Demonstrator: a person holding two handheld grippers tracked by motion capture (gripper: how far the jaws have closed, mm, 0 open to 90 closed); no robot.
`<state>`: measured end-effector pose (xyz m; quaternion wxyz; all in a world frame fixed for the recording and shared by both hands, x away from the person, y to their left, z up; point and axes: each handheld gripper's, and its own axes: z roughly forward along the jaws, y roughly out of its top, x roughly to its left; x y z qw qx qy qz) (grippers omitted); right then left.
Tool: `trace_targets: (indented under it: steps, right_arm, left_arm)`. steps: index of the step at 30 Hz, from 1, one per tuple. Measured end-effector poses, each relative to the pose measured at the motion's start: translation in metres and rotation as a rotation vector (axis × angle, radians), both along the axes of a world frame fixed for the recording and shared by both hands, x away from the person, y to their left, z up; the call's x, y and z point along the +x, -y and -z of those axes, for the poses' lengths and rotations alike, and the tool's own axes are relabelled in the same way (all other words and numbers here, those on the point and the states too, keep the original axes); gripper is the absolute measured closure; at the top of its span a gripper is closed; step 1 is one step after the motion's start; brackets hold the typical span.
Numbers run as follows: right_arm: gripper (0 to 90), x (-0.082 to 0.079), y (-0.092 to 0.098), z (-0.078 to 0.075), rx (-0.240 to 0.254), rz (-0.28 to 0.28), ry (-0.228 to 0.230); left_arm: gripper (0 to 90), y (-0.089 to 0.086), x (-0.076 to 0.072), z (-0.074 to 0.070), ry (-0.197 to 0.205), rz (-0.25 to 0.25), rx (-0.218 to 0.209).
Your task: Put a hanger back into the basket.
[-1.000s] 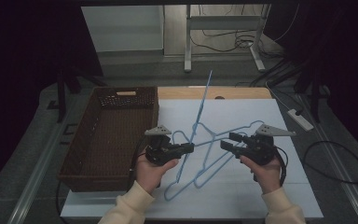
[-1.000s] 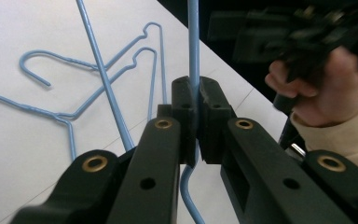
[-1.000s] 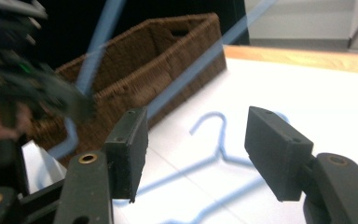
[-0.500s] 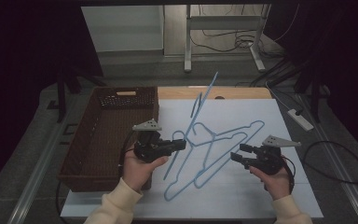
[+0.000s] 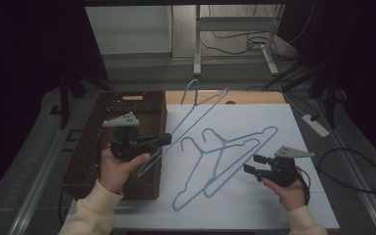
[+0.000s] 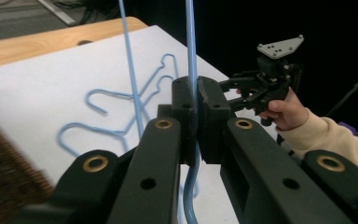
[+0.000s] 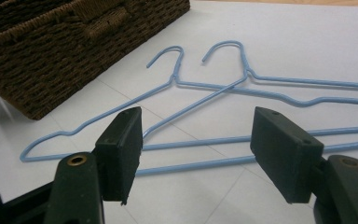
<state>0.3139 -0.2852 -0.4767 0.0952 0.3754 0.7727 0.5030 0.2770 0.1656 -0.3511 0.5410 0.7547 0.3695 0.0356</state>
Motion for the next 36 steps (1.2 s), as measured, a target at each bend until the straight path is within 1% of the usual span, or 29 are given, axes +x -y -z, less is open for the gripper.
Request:
trace_targets:
  steps: [4,5,10,12,20,23,27,31,34,36]
  right_arm:
    - [35.0,0.0,0.001,0.0,0.001,0.008,-0.002]
    - [35.0,0.0,0.001,0.0,0.0,0.008,-0.002]
    - [35.0,0.0,0.001,0.001,0.0,0.01,-0.003]
    - [35.0,0.0,0.001,0.001,-0.001,0.012,-0.004]
    - [35.0,0.001,0.001,0.002,-0.009,0.015,-0.008]
    - [35.0,0.001,0.001,0.003,-0.011,0.019,-0.011]
    - [35.0,0.002,0.002,0.003,-0.011,0.021,-0.014]
    - [35.0,0.002,0.001,0.004,-0.015,0.022,-0.016]
    - [35.0,0.002,0.0,0.004,-0.02,0.021,-0.018]
    - [35.0,0.002,0.0,0.005,-0.025,0.02,-0.017]
  left_arm:
    - [86.3,-0.022,-0.001,-0.003,0.01,-0.029,-0.006]
    - [86.4,-0.027,-0.002,-0.003,0.008,-0.035,0.0]
    - [86.4,-0.055,-0.005,-0.004,0.02,-0.092,-0.005]
    - [86.4,-0.068,-0.006,-0.004,0.024,-0.117,0.003]
    - [86.4,-0.106,-0.011,0.001,0.018,-0.192,0.007]
    - [86.5,-0.121,-0.014,0.004,0.014,-0.22,0.002]
    - [86.5,-0.137,-0.018,0.007,0.011,-0.242,-0.007]
    - [86.4,-0.15,-0.022,0.01,0.012,-0.265,-0.016]
    - [86.5,-0.157,-0.023,0.013,0.01,-0.273,-0.018]
    - [86.4,-0.161,-0.022,0.016,0.005,-0.279,-0.012]
